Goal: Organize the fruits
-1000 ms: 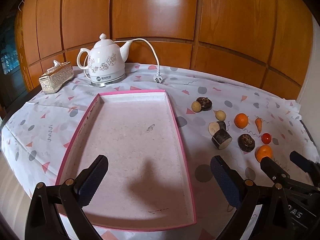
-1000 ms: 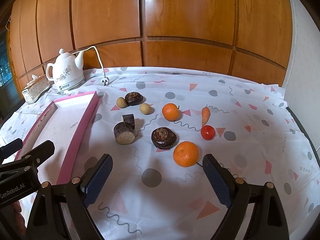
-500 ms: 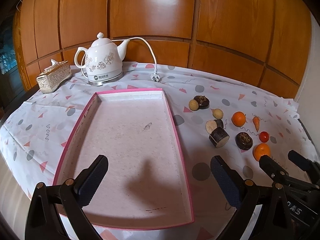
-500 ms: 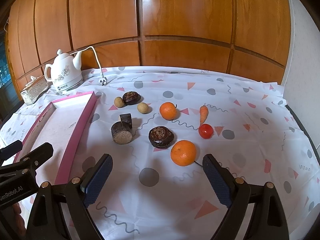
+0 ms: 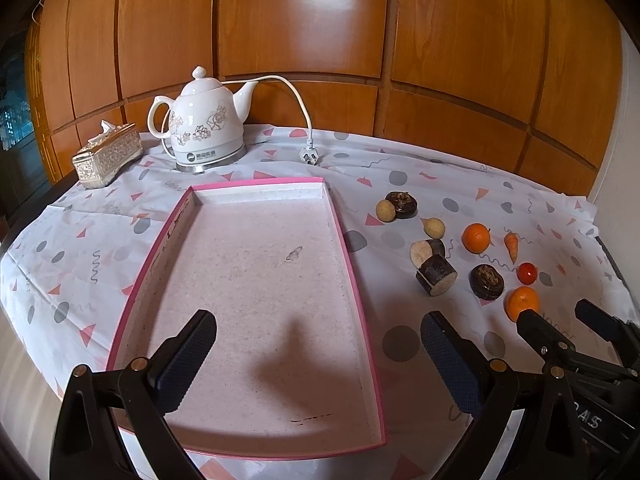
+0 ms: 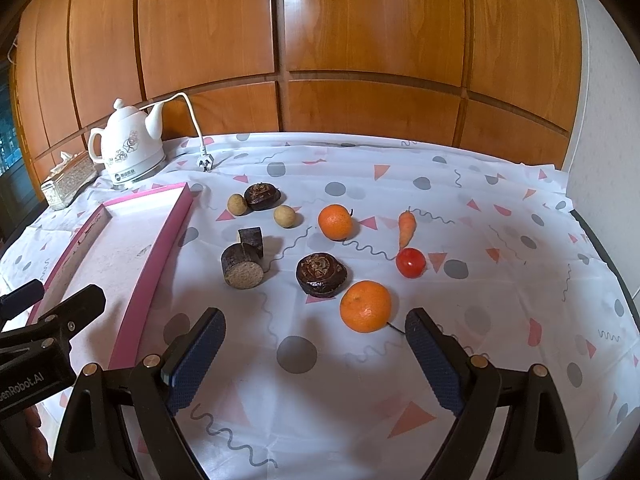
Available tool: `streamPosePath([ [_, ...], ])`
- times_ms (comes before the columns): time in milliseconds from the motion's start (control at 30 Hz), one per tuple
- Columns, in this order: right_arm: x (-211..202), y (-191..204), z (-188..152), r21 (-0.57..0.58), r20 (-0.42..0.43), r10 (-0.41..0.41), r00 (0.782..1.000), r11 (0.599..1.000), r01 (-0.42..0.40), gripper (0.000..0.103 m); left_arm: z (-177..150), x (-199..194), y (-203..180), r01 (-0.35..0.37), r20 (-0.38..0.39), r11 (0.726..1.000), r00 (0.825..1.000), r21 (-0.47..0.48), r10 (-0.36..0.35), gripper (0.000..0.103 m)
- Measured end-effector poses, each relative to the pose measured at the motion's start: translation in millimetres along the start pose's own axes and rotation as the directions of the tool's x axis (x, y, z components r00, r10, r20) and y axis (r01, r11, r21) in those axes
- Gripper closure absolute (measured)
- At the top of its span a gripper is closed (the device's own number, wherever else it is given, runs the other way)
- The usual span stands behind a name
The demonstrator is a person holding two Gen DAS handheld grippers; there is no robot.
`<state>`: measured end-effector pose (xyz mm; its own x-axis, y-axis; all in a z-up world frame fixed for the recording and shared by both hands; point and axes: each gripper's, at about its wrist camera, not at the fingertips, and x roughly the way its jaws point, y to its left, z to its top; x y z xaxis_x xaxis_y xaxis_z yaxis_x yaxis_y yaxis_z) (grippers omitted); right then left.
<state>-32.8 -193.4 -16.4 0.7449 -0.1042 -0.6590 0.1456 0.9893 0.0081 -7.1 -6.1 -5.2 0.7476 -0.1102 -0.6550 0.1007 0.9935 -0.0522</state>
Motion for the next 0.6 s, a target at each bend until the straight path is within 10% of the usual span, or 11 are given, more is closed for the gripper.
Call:
streamPosePath([
  [600, 8, -23, -2, 0.037, -0.014, -0.024, 1.000, 0.999, 0.024, 0.010, 3, 3, -12, 0.041, -0.010, 0.999, 0.999, 0.029, -0.041, 0.000],
])
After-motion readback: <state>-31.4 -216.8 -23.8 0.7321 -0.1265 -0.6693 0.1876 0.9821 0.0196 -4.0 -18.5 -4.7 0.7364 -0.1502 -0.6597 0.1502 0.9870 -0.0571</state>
